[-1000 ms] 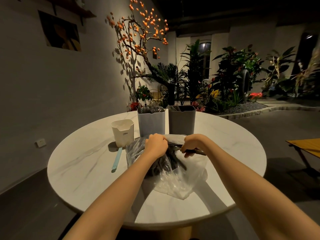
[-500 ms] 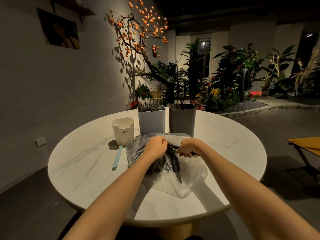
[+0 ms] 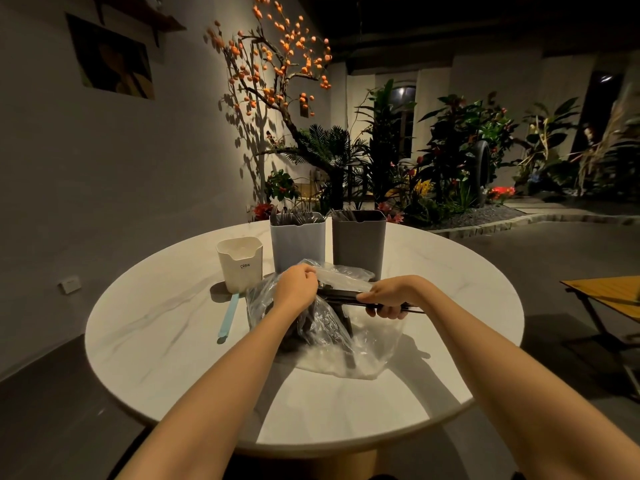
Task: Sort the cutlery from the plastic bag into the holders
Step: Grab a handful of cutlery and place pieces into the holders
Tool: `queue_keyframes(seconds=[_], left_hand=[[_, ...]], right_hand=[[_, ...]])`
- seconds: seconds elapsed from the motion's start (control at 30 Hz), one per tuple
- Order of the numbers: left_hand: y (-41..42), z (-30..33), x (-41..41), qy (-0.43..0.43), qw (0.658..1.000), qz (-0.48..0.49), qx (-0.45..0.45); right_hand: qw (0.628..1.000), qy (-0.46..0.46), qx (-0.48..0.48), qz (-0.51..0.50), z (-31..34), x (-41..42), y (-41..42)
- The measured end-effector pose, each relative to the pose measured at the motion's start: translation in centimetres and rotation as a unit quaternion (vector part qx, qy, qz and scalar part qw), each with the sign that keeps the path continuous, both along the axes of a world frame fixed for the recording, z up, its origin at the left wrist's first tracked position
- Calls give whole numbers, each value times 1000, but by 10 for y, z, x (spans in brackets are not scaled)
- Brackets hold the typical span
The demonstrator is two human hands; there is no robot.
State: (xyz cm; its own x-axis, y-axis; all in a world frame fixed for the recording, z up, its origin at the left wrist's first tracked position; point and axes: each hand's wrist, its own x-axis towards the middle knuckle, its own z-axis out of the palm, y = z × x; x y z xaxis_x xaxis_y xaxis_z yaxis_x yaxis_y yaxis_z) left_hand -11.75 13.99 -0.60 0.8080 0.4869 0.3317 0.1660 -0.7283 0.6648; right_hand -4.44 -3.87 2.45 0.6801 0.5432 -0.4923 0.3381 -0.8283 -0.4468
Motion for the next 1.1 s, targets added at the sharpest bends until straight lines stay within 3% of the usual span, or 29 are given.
queue_keyframes(seconds=[0.37, 0.83, 1.1], left_hand=[[-12, 3, 5, -46, 999, -14, -16], [-36, 8, 17, -113, 990, 49, -74], [-37, 17, 24, -130, 984, 3, -123]], right_hand=[[997, 56, 55, -29, 0, 6, -23], [968, 164, 190, -14, 2, -3, -67], [947, 190, 259, -10, 4, -3, -66]])
